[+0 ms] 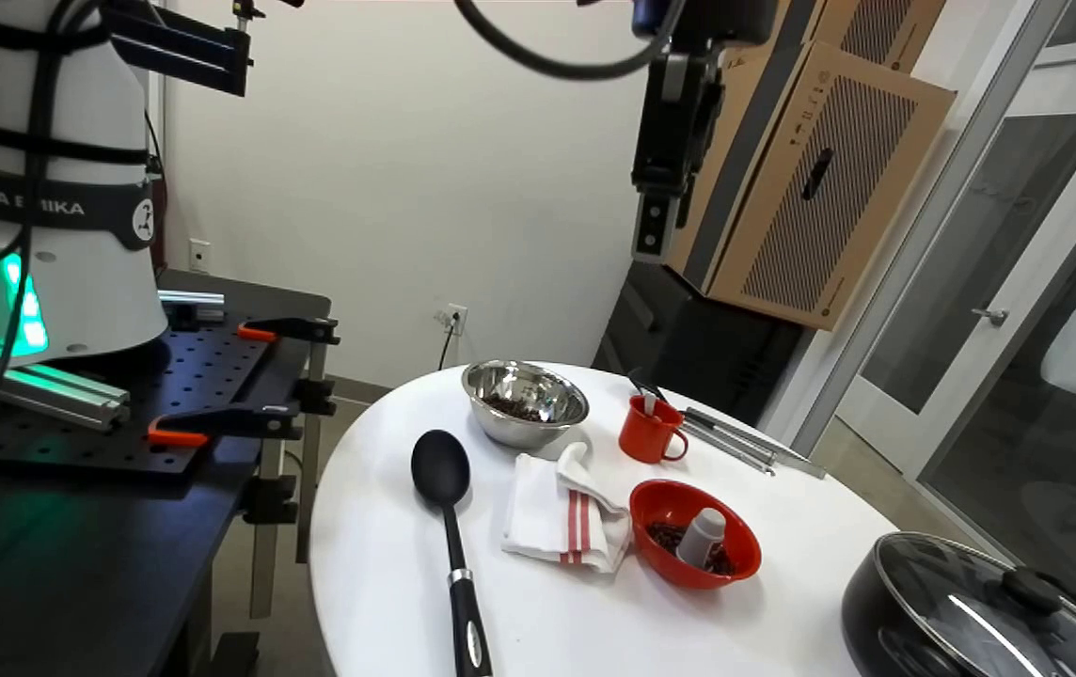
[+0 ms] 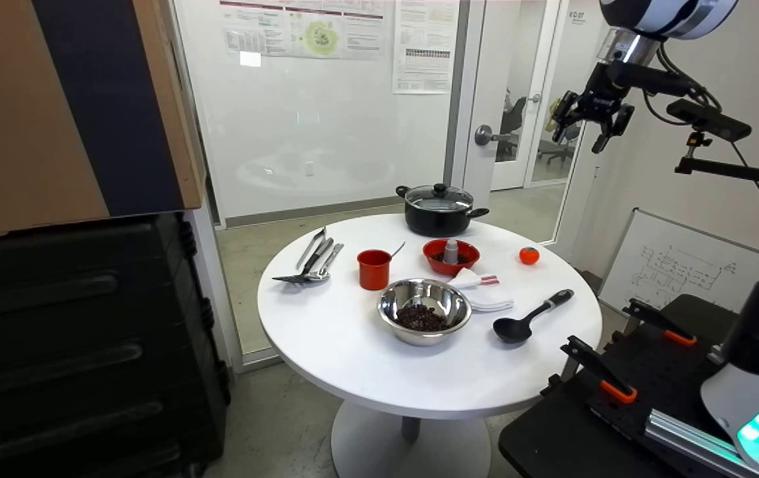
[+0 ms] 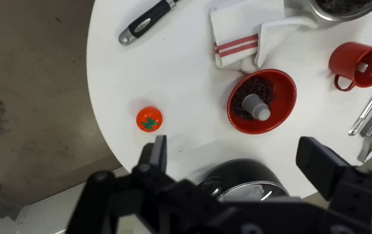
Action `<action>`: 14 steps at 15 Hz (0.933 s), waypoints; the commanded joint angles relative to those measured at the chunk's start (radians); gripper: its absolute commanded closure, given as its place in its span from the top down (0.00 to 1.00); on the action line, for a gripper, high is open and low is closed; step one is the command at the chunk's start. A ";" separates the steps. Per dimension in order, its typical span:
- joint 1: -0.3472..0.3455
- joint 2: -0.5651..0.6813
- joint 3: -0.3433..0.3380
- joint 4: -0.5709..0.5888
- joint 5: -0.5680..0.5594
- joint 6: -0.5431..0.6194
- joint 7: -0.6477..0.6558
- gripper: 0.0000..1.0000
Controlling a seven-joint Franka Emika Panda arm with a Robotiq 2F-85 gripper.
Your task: Put the grey cup in the red bowl on the table
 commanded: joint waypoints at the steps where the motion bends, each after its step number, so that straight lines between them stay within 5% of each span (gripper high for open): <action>1: 0.013 0.180 0.035 0.078 0.051 0.074 0.040 1.00; 5: 0.022 0.350 0.076 0.204 0.023 -0.039 0.015 1.00; 14: 0.049 0.646 0.152 0.475 0.059 0.063 0.178 1.00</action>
